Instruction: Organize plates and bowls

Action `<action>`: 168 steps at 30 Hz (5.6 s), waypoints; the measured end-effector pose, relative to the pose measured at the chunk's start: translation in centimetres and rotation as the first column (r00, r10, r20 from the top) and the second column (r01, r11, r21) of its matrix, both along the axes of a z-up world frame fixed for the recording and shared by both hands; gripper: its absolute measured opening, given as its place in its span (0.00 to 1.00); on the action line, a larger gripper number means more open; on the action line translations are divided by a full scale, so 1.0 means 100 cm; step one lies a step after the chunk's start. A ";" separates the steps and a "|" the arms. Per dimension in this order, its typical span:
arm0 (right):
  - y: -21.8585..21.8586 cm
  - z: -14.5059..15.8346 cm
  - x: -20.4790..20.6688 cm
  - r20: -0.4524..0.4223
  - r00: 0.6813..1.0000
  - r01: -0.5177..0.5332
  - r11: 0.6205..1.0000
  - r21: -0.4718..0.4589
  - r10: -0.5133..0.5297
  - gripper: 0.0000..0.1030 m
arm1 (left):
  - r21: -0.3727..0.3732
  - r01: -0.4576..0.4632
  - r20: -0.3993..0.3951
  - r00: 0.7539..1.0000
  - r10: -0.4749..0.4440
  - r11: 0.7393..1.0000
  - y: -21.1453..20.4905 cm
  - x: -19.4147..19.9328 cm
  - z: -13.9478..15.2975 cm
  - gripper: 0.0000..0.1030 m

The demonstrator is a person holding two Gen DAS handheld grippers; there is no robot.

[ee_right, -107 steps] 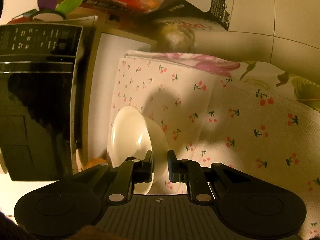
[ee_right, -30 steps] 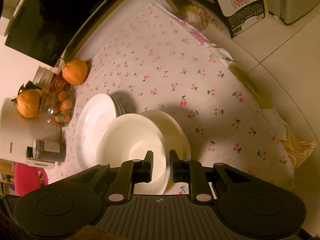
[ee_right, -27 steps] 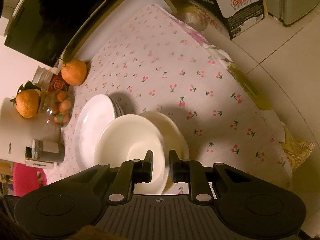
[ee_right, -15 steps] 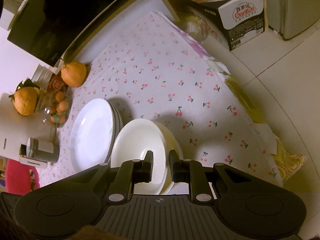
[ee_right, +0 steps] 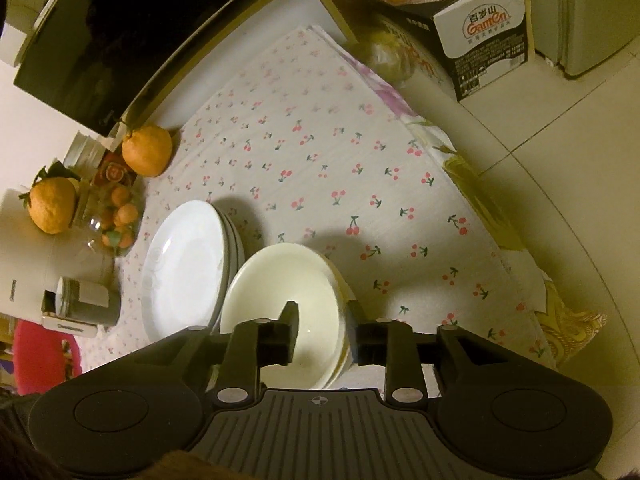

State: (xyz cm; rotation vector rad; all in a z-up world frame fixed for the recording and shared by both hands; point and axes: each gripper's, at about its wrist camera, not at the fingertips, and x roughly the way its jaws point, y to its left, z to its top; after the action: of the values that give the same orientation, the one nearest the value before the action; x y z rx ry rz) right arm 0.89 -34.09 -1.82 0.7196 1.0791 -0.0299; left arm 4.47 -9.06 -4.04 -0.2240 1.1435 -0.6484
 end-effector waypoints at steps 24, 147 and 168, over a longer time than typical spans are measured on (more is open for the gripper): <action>0.004 -0.006 0.004 0.134 0.968 -0.174 0.954 -0.245 0.211 0.68 | 0.183 0.251 0.254 0.922 -0.292 0.951 -0.018 -0.031 -0.006 0.89; 0.115 -0.009 0.116 0.343 0.888 -0.282 0.952 -0.121 0.307 0.60 | 0.263 0.117 0.338 0.919 -0.205 0.958 0.043 0.062 0.000 0.88; 0.091 0.015 0.074 0.295 0.933 -0.149 0.969 -0.197 0.204 0.80 | 0.332 0.027 0.315 0.939 -0.137 0.943 0.063 0.023 0.029 0.99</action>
State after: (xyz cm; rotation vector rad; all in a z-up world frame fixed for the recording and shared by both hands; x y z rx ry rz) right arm 8.27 -24.99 -0.32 0.4500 0.8197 0.1414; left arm 6.81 -2.74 -1.16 0.2123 0.9150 -0.5379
